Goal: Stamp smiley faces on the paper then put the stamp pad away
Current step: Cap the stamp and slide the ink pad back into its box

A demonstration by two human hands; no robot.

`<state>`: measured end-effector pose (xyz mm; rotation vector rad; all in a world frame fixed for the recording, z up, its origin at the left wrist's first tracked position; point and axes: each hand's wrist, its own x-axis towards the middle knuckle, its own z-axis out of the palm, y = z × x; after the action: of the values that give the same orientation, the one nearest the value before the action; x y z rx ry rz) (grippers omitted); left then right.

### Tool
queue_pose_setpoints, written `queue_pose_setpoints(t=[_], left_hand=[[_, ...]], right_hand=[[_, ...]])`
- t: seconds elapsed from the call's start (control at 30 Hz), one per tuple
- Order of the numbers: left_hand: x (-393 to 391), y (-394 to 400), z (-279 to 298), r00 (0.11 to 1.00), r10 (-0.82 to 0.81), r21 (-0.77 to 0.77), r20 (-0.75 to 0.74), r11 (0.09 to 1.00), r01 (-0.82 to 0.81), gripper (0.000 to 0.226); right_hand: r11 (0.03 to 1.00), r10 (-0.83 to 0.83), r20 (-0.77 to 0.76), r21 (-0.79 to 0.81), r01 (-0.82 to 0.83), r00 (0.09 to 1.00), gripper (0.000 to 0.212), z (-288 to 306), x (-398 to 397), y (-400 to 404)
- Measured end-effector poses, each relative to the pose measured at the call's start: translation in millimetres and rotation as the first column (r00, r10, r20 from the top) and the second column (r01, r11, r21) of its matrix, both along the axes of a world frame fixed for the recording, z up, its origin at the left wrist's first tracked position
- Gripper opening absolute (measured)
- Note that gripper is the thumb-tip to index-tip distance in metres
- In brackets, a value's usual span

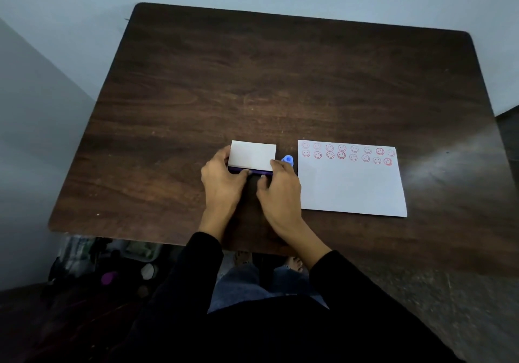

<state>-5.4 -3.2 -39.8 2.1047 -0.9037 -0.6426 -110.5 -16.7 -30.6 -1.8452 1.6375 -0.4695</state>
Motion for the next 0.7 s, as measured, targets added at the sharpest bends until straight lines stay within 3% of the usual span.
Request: queue_pose_setpoints(t=[0.7], left_hand=[[7.0,1.3,-1.5,0.989,-0.101,0.088,0.11,0.992,0.091,0.054]], right_hand=[[0.998,0.055,-0.053,-0.001,-0.055,0.997,0.037,-5.6,-0.7,4.6]])
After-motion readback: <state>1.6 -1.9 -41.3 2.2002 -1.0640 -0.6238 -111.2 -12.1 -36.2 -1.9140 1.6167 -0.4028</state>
